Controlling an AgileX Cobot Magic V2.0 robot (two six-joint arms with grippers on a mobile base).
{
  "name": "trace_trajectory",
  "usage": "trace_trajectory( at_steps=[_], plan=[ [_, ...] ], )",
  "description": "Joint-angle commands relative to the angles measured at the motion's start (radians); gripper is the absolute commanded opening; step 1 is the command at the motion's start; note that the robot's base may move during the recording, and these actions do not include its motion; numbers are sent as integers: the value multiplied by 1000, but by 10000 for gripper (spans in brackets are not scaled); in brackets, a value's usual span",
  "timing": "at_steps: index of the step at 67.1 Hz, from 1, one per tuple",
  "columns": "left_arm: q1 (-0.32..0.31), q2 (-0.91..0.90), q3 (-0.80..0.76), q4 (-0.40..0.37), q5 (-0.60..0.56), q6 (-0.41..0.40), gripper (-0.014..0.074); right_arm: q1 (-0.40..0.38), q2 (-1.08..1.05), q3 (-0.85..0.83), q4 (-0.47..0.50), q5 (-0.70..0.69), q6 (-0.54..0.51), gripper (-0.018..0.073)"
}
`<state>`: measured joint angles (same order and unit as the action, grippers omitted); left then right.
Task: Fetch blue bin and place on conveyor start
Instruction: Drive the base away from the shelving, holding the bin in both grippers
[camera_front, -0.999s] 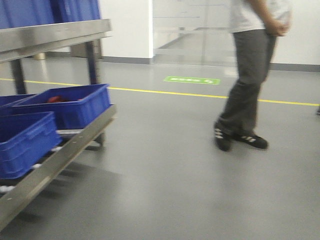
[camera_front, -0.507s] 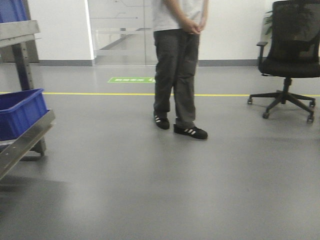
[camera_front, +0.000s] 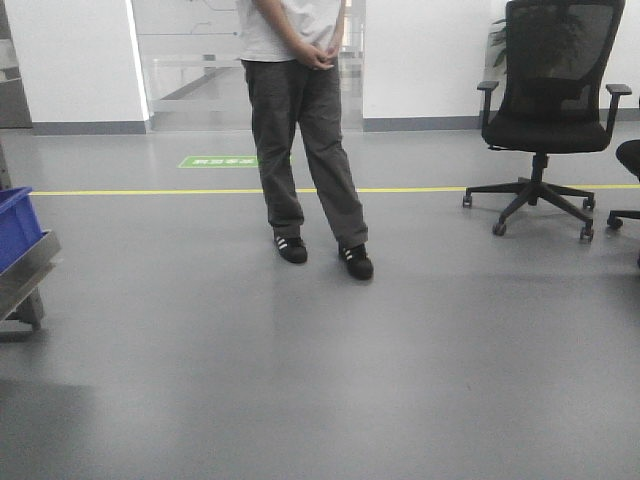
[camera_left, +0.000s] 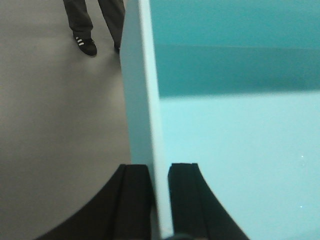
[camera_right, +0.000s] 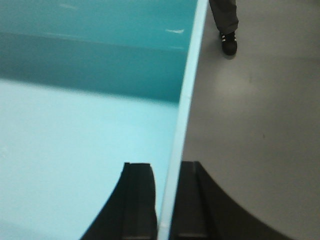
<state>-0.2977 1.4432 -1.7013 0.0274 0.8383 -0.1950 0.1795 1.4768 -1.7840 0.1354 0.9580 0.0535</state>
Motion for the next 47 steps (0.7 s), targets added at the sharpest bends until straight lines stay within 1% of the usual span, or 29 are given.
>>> trace_trajectory(
  at_steps=[1, 47],
  plan=[
    [2, -11, -8, 4, -48, 6, -111, -8, -10, -7, -18, -31, -18, -152],
    [2, -11, -8, 4, -48, 6, -111, -8, -10, -7, -18, -31, -18, -152]
  ],
)
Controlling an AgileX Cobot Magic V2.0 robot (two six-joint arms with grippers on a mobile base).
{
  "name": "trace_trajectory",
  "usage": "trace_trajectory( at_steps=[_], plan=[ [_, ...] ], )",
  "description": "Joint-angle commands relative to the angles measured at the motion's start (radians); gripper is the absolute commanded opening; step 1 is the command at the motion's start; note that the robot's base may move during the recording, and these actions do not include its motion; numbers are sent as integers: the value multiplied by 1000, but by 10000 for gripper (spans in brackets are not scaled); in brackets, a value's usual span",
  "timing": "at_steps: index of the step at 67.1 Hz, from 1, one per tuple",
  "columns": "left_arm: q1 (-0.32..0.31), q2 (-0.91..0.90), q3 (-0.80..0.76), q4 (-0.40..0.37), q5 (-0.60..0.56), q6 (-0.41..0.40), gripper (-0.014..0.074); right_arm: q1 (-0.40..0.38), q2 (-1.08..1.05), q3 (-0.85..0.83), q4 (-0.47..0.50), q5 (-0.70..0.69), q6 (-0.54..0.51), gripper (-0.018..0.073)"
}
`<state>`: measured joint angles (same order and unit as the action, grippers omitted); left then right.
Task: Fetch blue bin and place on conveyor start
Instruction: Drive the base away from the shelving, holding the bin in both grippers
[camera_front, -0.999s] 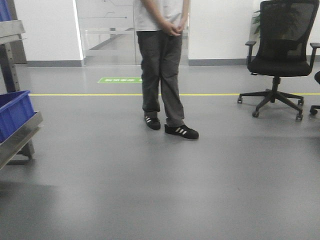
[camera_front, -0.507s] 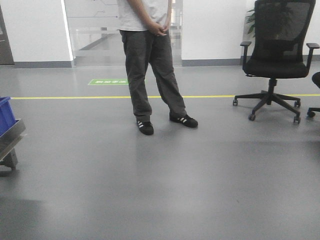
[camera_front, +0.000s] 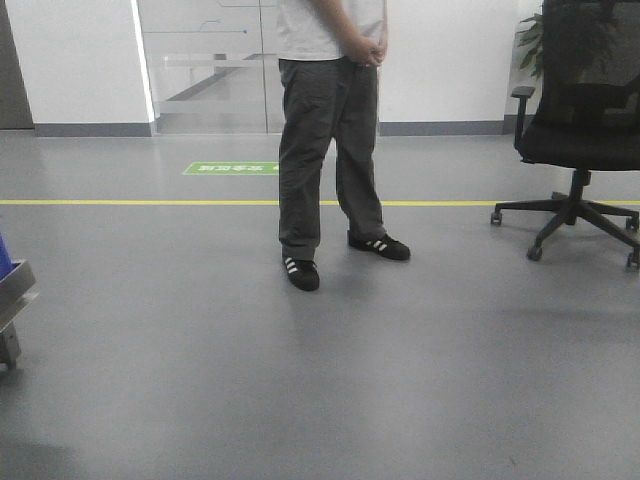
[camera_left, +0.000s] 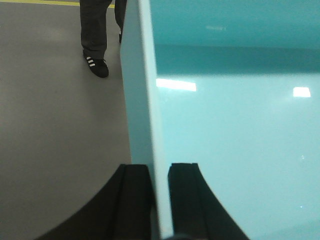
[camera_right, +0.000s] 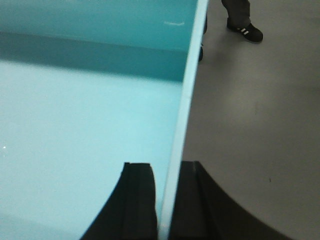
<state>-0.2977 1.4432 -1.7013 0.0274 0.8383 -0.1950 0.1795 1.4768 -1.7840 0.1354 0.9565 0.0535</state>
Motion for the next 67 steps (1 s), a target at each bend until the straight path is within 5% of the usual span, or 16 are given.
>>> trace_trajectory(
  at_steps=[1, 67],
  plan=[
    [2, -11, -8, 4, -48, 6, -111, -8, -10, -7, -18, -30, -18, -152],
    [2, -11, -8, 3, -52, 6, -111, -8, -10, -7, -18, -51, -18, -152]
  ],
)
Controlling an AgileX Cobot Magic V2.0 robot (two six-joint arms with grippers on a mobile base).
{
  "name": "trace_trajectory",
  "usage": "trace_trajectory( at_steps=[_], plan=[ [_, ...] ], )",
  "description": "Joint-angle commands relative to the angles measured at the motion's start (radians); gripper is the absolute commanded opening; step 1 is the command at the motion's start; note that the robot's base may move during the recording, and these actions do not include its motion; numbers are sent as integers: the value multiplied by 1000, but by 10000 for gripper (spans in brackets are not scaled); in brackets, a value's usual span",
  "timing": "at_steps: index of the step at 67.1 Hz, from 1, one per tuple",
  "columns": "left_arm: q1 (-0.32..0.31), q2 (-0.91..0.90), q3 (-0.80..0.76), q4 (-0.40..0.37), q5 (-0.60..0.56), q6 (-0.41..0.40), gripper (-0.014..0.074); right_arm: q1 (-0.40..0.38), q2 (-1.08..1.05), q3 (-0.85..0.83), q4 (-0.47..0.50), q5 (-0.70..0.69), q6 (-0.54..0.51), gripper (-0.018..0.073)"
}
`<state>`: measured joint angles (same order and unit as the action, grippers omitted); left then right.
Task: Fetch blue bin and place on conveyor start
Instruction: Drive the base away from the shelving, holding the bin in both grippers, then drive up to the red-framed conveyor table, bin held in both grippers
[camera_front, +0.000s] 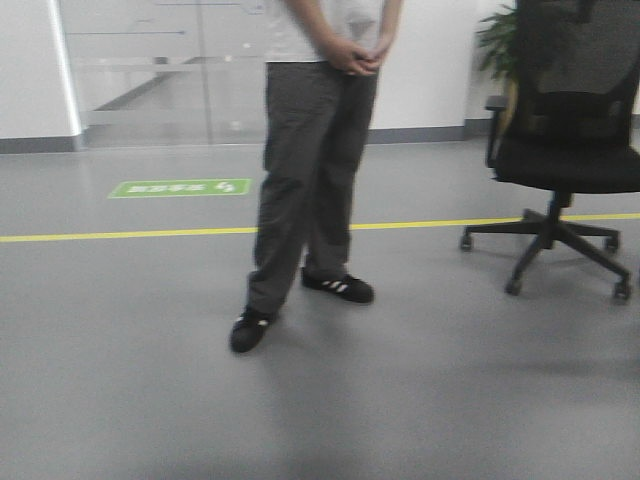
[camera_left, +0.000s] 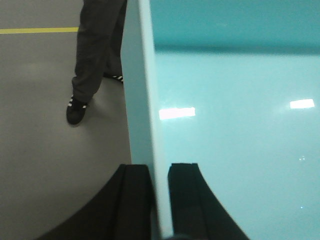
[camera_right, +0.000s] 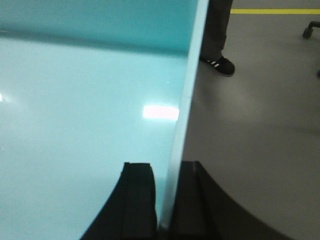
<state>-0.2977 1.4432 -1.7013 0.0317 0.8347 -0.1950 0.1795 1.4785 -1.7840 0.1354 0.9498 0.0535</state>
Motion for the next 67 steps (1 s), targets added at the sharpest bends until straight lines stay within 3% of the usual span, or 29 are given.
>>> trace_trajectory(
  at_steps=[1, 23, 67],
  plan=[
    [2, -11, -8, -1, -49, 6, -111, -8, -12, -7, -18, -46, -18, -152],
    [2, -11, -8, -1, -68, 6, -111, -8, -12, -7, -18, -139, -18, -152],
    [2, -11, -8, 2, -68, 6, -111, -8, -12, -7, -18, -149, -18, -152]
  ],
)
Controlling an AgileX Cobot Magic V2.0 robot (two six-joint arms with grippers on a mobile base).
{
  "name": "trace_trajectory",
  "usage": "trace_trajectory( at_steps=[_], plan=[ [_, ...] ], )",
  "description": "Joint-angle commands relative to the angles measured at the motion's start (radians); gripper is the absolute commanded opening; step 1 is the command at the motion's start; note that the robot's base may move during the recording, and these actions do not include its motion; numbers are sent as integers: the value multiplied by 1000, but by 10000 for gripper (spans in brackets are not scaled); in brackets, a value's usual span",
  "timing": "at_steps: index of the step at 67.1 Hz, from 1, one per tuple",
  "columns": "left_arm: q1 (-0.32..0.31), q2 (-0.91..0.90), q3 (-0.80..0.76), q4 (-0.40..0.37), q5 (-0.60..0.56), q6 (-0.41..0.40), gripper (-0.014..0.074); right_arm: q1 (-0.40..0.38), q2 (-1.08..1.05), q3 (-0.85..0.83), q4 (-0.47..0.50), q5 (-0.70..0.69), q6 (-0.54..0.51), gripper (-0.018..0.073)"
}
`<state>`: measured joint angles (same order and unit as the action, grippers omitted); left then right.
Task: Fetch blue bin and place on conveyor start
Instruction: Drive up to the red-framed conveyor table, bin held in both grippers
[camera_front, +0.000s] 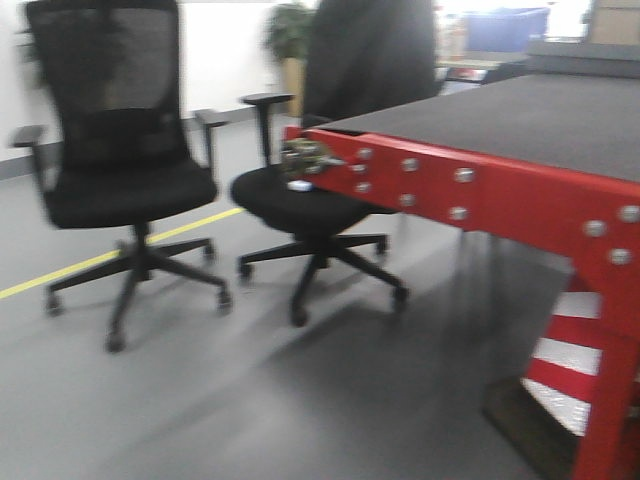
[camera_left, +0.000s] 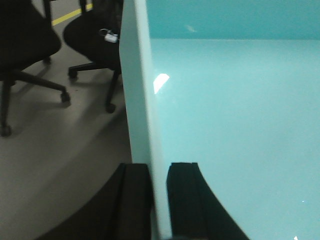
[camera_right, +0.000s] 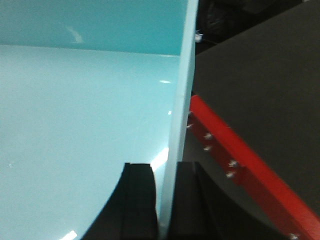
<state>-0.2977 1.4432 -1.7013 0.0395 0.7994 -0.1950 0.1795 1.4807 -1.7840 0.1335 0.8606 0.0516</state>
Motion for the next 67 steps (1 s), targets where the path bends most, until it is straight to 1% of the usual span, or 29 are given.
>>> trace_trajectory(
  at_steps=[1, 67],
  plan=[
    [2, -11, -8, -6, -33, 6, -111, -8, -14, -7, -16, -60, -16, -152],
    [2, -11, -8, -6, -33, 6, -111, -8, -14, -7, -16, -62, -16, -152]
  ],
)
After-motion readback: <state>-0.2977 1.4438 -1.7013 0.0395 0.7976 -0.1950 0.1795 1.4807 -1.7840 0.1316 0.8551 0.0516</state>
